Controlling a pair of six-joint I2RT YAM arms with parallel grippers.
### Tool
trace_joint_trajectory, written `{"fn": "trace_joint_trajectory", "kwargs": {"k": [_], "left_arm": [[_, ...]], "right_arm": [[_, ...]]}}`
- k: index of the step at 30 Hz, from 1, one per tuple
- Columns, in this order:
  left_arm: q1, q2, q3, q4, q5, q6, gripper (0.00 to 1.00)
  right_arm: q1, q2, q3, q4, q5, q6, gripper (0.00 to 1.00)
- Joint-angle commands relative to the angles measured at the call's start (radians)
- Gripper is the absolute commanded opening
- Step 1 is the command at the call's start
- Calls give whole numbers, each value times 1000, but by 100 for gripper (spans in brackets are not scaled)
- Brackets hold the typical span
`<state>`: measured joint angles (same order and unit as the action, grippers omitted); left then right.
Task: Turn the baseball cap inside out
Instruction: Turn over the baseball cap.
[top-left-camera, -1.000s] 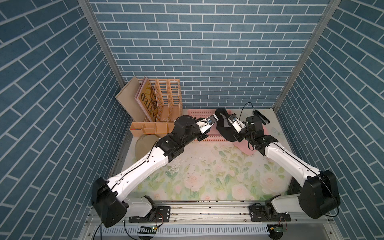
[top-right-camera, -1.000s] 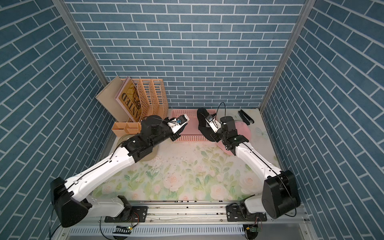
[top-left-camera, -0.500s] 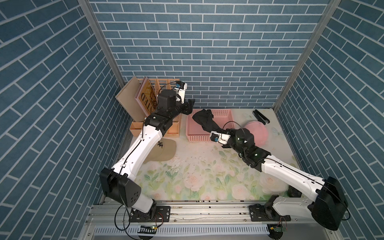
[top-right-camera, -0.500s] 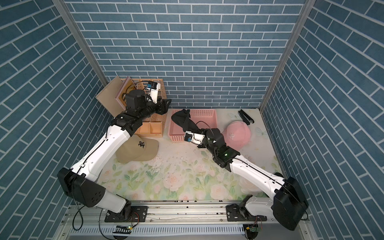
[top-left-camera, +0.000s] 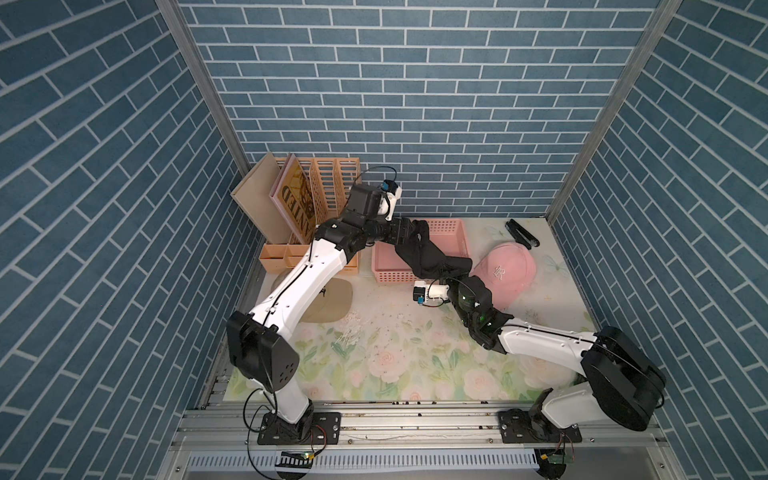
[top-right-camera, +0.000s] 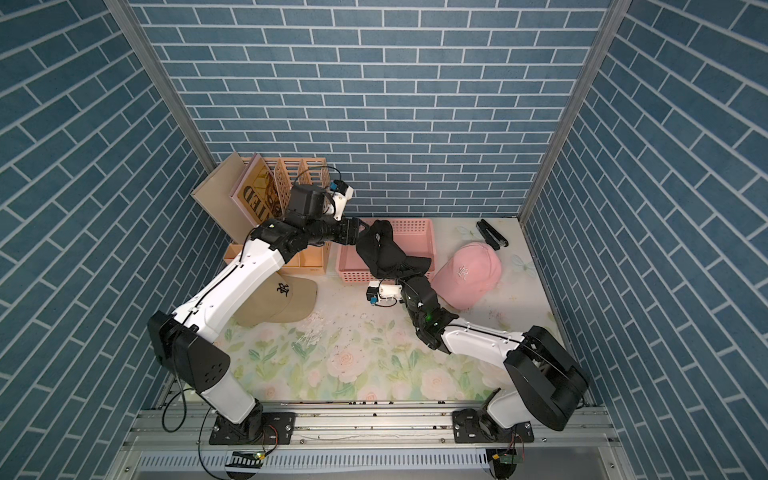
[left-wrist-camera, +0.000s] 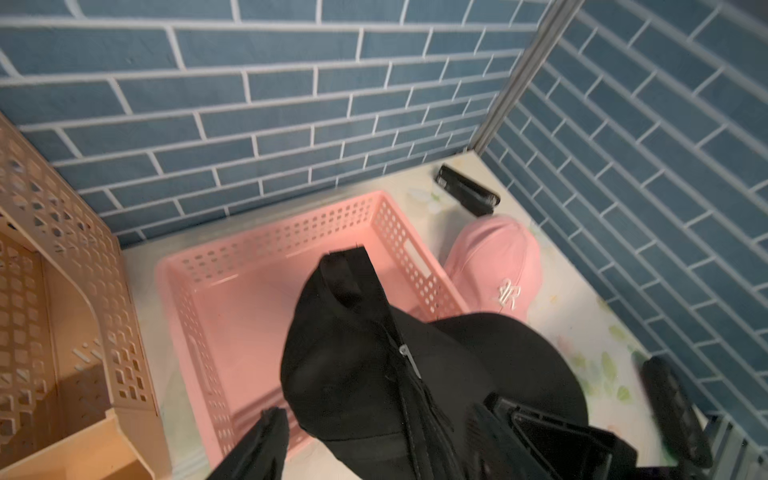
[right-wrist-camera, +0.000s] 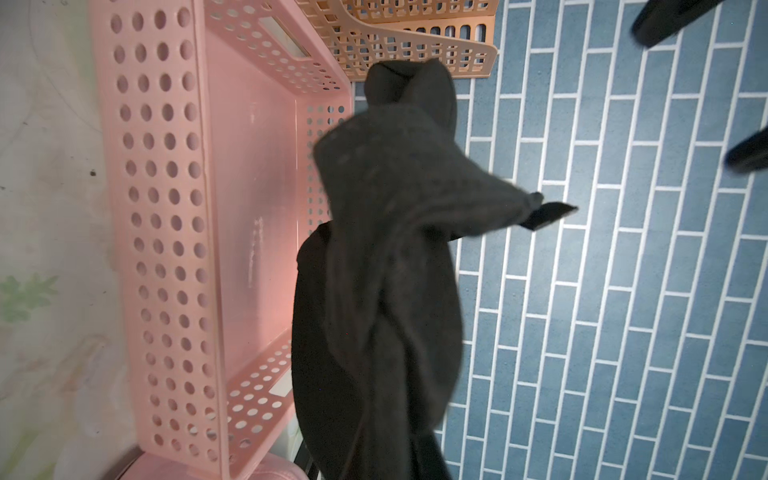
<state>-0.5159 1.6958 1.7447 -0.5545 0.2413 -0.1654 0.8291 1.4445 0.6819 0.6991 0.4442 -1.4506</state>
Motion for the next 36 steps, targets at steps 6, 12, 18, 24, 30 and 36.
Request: {"fn": "trace_joint_trajectory", "kwargs": {"k": [6, 12, 18, 24, 30, 36], "left_arm": [[-112, 71, 62, -115, -257, 84, 77], [-130, 106, 46, -111, -428, 88, 78], [-131, 157, 47, -74, -367, 72, 57], [-87, 131, -2, 24, -181, 20, 0], [115, -151, -367, 561, 211, -291, 0], [217, -285, -588, 912, 391, -523, 0]], "right_arm": [[35, 58, 73, 54, 52, -59, 0], [52, 65, 84, 68, 70, -67, 0], [59, 61, 71, 105, 98, -59, 0], [58, 19, 50, 80, 97, 28, 0], [-11, -77, 53, -115, -47, 367, 0], [-117, -155, 81, -239, -280, 705, 0]]}}
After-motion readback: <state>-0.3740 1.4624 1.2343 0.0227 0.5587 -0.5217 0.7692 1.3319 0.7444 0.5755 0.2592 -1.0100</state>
